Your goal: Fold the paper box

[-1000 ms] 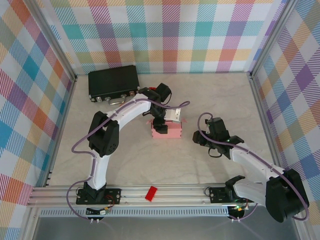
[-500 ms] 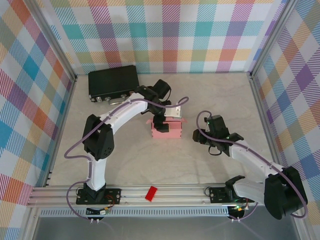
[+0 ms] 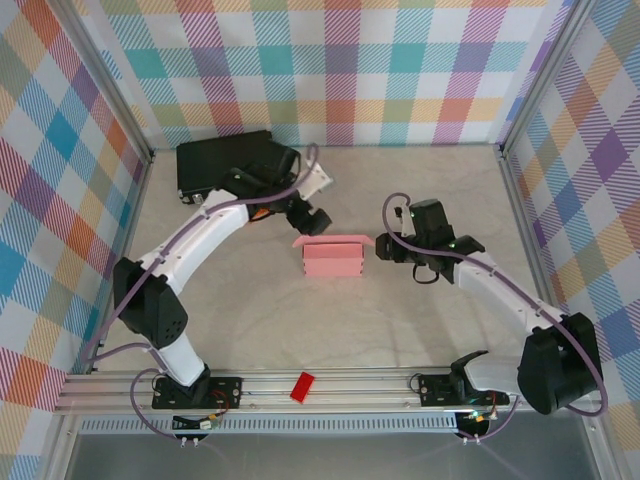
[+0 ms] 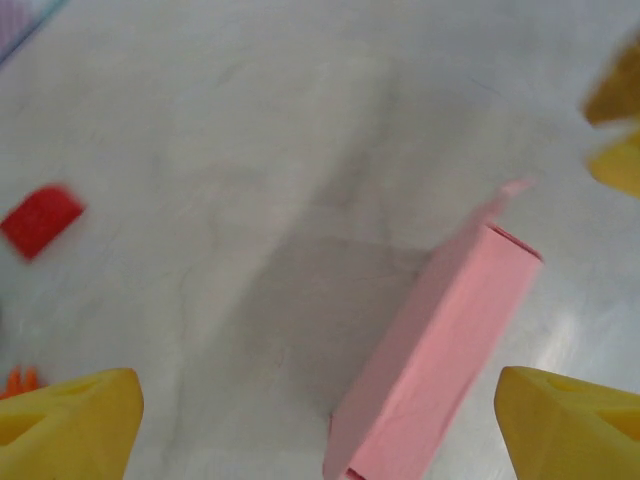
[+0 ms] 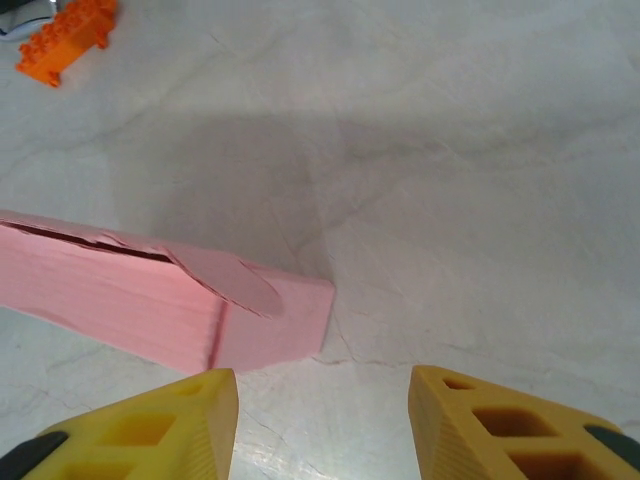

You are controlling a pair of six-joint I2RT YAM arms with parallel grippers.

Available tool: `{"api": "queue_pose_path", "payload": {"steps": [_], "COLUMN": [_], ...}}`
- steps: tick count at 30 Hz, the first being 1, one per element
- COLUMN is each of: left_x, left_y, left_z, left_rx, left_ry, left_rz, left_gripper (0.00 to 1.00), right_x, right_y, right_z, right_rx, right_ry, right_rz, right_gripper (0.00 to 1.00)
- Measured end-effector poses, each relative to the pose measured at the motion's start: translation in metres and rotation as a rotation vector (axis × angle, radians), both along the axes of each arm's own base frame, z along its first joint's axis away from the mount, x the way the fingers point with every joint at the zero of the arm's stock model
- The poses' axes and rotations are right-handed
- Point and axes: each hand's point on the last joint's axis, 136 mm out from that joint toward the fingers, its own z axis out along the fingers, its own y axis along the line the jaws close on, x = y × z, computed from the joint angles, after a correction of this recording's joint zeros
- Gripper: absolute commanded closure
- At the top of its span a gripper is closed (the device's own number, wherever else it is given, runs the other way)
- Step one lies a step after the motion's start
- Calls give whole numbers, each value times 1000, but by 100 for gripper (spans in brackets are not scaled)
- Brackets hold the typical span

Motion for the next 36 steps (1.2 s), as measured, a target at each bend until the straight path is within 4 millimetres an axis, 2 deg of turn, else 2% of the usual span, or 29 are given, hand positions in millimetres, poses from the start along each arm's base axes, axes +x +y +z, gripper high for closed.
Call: {"api": "queue_pose_path", "payload": {"steps": [4,8,12,18,27,36], "left_x": [10,0,-15,-22,-25,-32], "left_y": [44,60,59,52,41,31], "left_z": [-10,-30,-52,-71,-72,-76], "left_rx": [-81,-142,-194,-259,-324,-356], "left_ry": [109,202,298,378,417,472], "left_rz": [285,419,471,499,477,432], "left_gripper": [14,14,17,23,38,40], "right_x": [8,13,16,18,13,10], "right_y": [5,10,18,25,30,34], "right_z": [15,24,23,16,6,7], "right_rx": [-9,-7,14,28,47,66], "right_ry": [-23,-30,-5,29,77,85], "right_rz": [35,68,107,133,159,176], "right_gripper": [50,49,50,51,51,52]}}
